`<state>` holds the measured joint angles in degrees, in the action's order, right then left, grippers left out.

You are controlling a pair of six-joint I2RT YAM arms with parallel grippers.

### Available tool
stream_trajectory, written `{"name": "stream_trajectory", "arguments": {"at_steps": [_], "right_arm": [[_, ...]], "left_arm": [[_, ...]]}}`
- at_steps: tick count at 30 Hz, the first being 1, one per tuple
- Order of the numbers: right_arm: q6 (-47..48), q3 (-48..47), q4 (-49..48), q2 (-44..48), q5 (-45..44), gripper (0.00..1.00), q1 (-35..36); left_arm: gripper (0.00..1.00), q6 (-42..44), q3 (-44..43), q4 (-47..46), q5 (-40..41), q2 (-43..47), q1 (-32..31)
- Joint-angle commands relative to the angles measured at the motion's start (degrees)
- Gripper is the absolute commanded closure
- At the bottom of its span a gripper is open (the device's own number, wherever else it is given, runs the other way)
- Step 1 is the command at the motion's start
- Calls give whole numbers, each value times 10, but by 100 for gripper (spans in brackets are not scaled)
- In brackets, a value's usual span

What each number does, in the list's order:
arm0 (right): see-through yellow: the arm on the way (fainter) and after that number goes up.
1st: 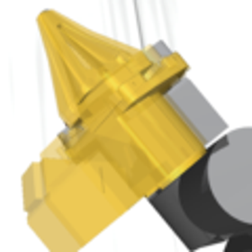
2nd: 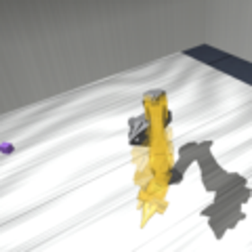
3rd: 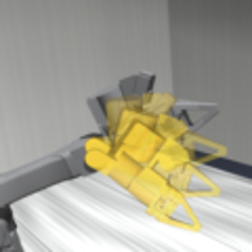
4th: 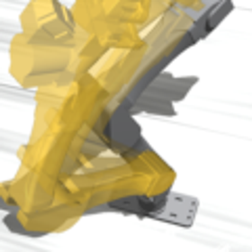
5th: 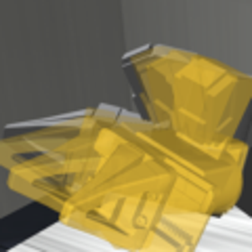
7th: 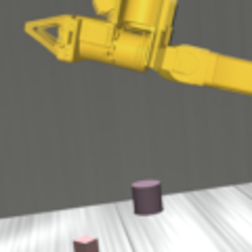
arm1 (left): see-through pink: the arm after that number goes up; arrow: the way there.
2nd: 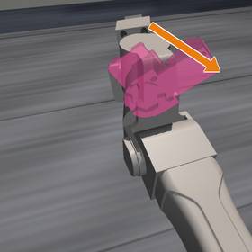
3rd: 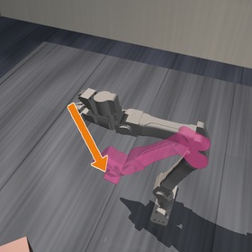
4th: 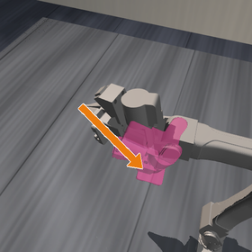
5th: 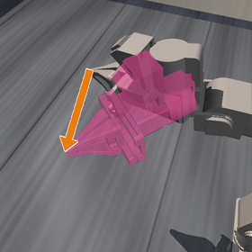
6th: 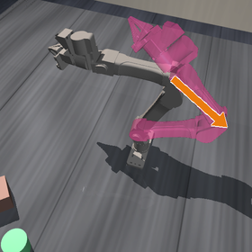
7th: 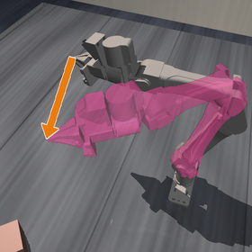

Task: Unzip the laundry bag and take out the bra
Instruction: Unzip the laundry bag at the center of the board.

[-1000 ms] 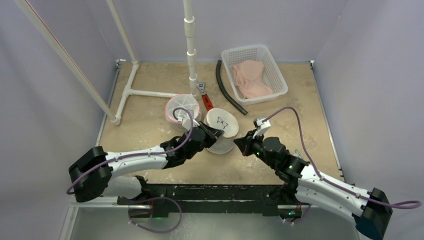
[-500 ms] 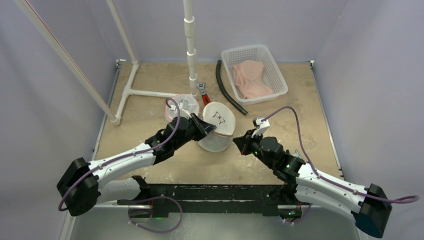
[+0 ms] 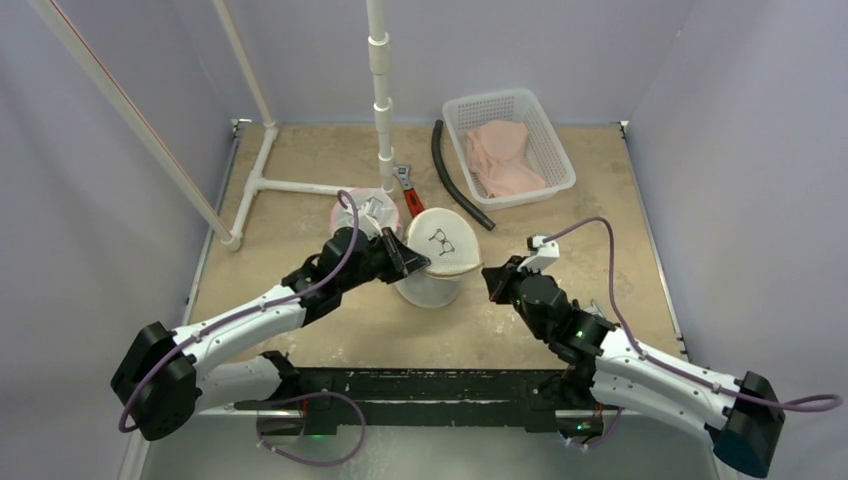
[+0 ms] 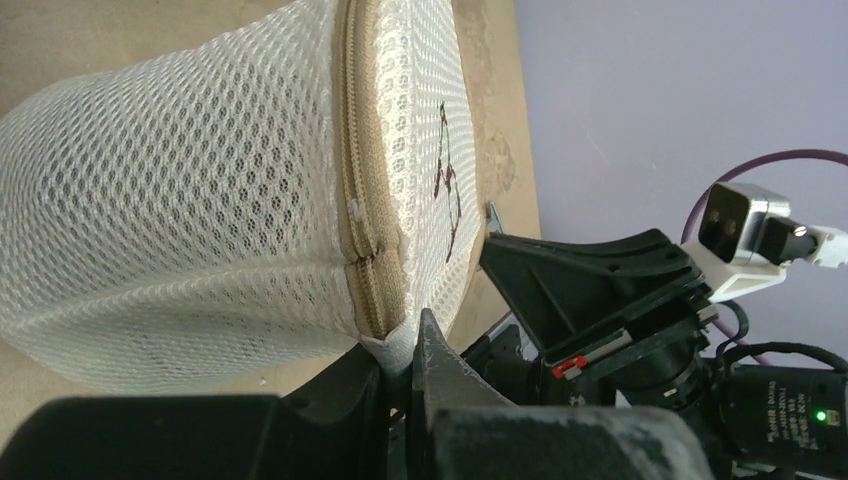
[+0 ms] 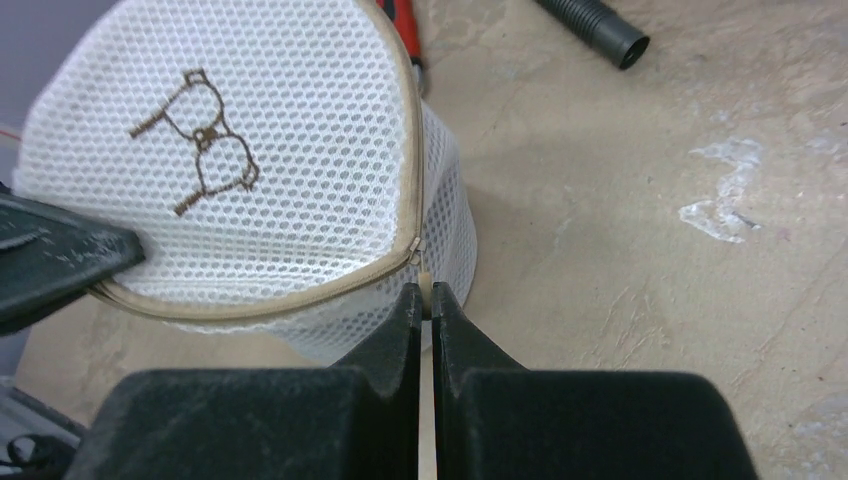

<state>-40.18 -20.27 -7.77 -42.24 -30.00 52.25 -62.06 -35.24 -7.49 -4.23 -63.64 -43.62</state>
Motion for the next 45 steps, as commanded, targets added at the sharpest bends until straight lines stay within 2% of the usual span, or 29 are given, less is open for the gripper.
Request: {"name": "stream_trajectory", "arguments": {"at_steps": [1,6,8,11,13,15,20,24,30,35,40,43,45], "right_arm": [[-8,-22,76,55,-118,100,-4],[50,9,28,143,-49,100,-4],[75,23,-2,161,-10,100,-4],[75,21,1,147,11,100,-3],[77,18,0,138,18,100,-4],[80,18,-2,138,22,100,-4],[83,21,-9,133,32,100,-4],[88,25,-19,125,41,100,-4],[96,28,-25,121,60,100,-4],[103,29,-32,119,78,100,-3],[109,29,-38,113,93,100,-2],[111,29,-40,113,99,100,-2],[112,30,-42,114,103,100,-3]], "left_arm": [[100,52,-29,-48,-59,-12,15],[99,108,-108,-57,-128,-90,19],[85,123,-132,-36,-138,-114,19],[56,106,-115,-35,-121,-122,20],[43,79,-83,-42,-97,-105,20],[38,52,-53,-42,-78,-77,20],[36,-53,22,-56,-12,29,3],[33,-133,42,-70,116,65,-94],[33,-182,-17,-92,158,-25,-133],[33,-195,-55,-130,133,-110,-137],[35,-206,-70,-138,141,-150,-136],[39,-204,-79,-130,153,-164,-137],[47,-200,-85,-118,161,-171,-136]]}}
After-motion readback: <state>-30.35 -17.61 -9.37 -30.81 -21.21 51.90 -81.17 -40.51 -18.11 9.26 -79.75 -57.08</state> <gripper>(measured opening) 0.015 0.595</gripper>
